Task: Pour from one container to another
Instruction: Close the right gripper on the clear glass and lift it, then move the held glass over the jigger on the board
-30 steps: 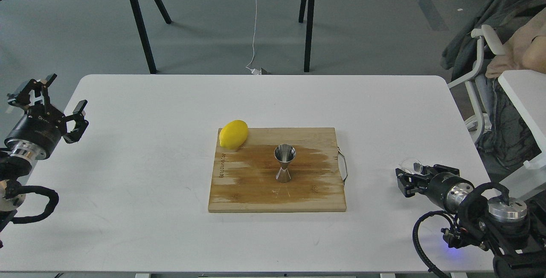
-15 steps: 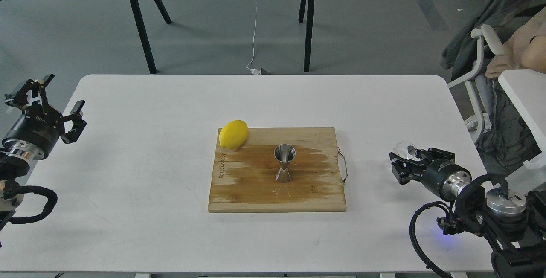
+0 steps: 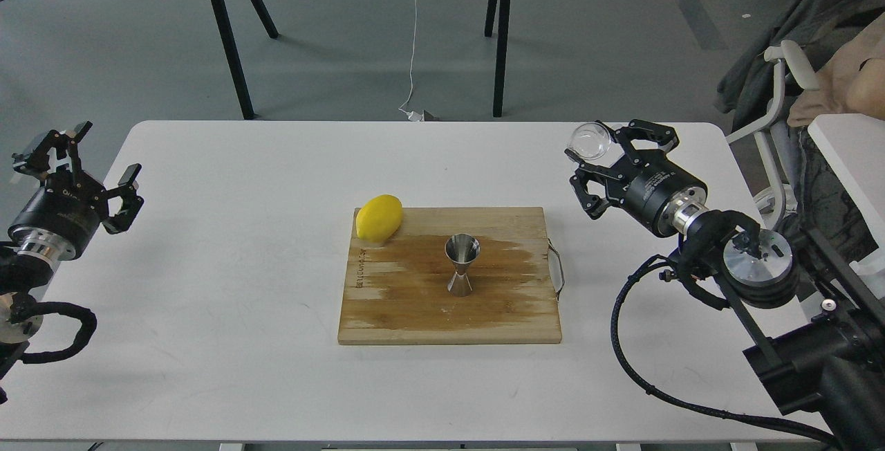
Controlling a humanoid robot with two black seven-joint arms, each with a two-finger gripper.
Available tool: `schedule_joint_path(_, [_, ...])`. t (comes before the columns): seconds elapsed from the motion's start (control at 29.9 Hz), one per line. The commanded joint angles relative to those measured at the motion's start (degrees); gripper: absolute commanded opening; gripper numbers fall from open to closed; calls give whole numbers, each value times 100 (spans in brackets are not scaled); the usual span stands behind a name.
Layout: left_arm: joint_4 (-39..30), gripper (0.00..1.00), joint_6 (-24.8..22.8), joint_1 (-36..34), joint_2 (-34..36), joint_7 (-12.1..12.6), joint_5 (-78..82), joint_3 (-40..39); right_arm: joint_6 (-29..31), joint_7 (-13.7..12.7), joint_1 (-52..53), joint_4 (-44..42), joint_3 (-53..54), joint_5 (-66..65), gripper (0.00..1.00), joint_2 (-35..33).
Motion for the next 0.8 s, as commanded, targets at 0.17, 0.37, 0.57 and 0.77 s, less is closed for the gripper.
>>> schedule_joint_path(0.17, [0, 87, 0, 1, 6, -1, 0, -1, 155, 4, 206, 52, -871, -1328, 35, 353])
schedule_joint_path(0.37, [0, 87, 0, 1, -3, -1, 0, -1, 234, 4, 242, 140, -1303, -1750, 35, 309])
schedule_joint_path(0.57, [0, 87, 0, 1, -3, -1, 0, -1, 251, 4, 242, 149, -1584, -2058, 35, 292])
schedule_joint_path(0.77, [0, 87, 0, -8, -3, -1, 0, -1, 304, 4, 242, 158, -1804, -2427, 35, 222])
